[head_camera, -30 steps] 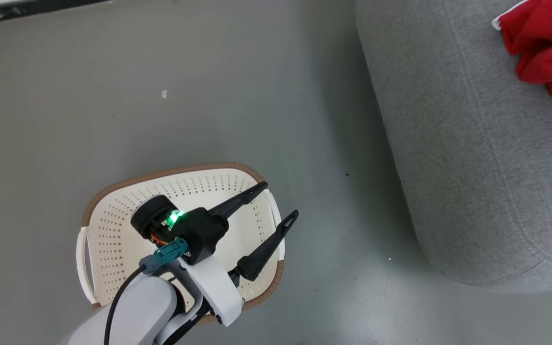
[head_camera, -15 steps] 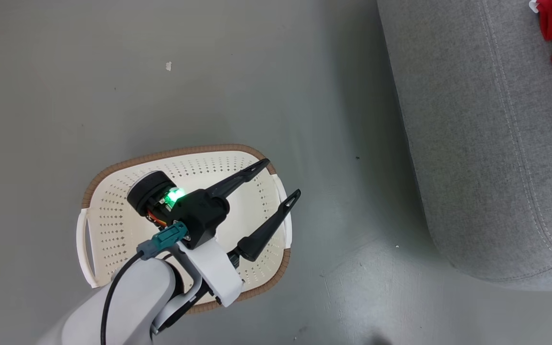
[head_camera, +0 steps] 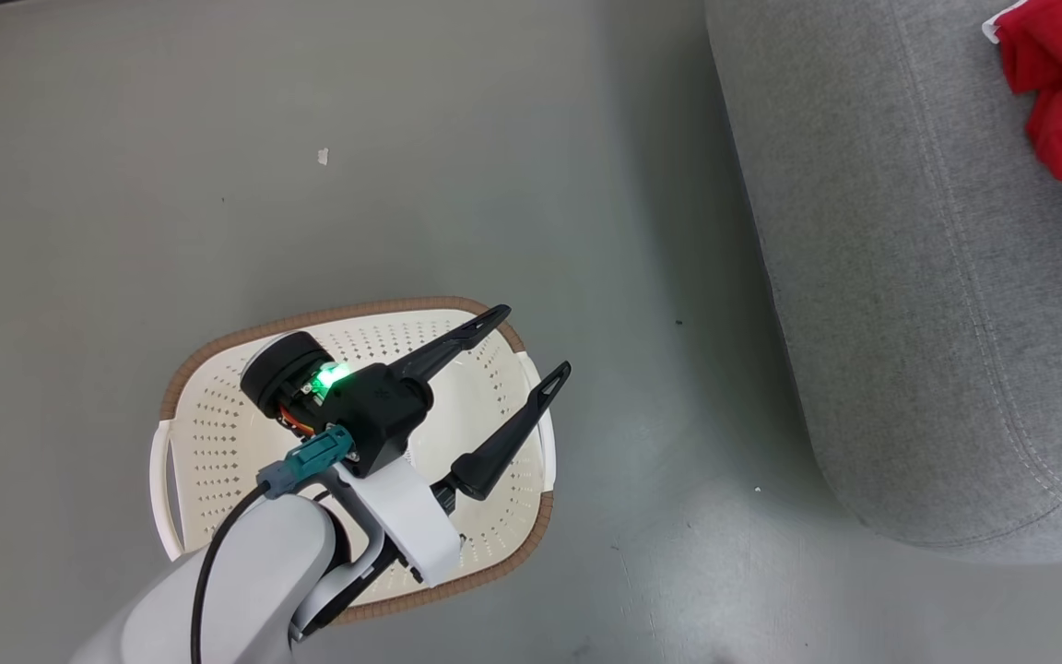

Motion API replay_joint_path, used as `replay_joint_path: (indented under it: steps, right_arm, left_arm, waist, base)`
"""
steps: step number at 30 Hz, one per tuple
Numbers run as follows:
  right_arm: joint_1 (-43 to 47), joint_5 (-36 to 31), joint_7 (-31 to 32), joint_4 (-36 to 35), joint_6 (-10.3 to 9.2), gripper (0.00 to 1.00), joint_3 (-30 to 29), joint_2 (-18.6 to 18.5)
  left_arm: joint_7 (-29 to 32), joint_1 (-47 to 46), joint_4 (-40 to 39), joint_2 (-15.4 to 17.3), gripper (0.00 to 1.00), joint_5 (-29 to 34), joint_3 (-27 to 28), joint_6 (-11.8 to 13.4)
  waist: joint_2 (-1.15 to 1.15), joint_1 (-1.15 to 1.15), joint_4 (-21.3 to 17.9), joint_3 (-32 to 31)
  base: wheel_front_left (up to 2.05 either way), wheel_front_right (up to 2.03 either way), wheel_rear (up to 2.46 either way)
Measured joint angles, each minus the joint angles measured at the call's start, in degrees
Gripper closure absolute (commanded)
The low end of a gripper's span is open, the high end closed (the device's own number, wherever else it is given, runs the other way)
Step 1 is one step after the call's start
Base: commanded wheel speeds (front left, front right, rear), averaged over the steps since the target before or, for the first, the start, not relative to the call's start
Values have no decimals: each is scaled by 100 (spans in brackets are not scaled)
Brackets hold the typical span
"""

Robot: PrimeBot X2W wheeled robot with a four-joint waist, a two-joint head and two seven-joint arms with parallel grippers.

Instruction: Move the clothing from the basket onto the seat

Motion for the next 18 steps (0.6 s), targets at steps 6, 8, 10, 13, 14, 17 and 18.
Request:
replay_joint_path:
  steps: [6,8,10,13,14,17,18]
  right_arm:
    - [8,66,0,131,0,0,-1,3]
    - [8,115,0,147,0,0,-2,3]
    - [8,115,0,144,0,0,0,3]
    - [8,192,0,144,0,0,-92,22]
    - [8,238,0,152,0,0,-102,22]
    - [77,308,0,167,0,0,-87,22]
    - [115,322,0,178,0,0,-67,24]
  left_arm:
    - [-58,10,101,-25,0,-12,-9,-24]
    - [-99,18,119,-34,0,-19,-21,-25]
    - [-121,19,140,-38,0,-40,-25,-26]
    - [-160,20,175,-40,0,-75,-24,-31]
    - [-181,21,188,-41,0,-82,-23,-32]
    - [-202,27,237,-55,0,-138,-23,-32]
    - [-226,30,255,-60,0,-154,-23,-32]
  waist:
    - [0,0,-40,-139]
    - [0,0,-54,-186]
    - [0,0,-67,-234]
    - [0,0,-86,-306]
    - [0,0,-92,-332]
    - [0,0,-106,-411]
    - [0,0,-110,-439]
  base:
    - [0,0,0]
    - [0,0,0]
    - [0,0,0]
    - [0,0,0]
    - [0,0,0]
    - [0,0,0]
    - [0,0,0]
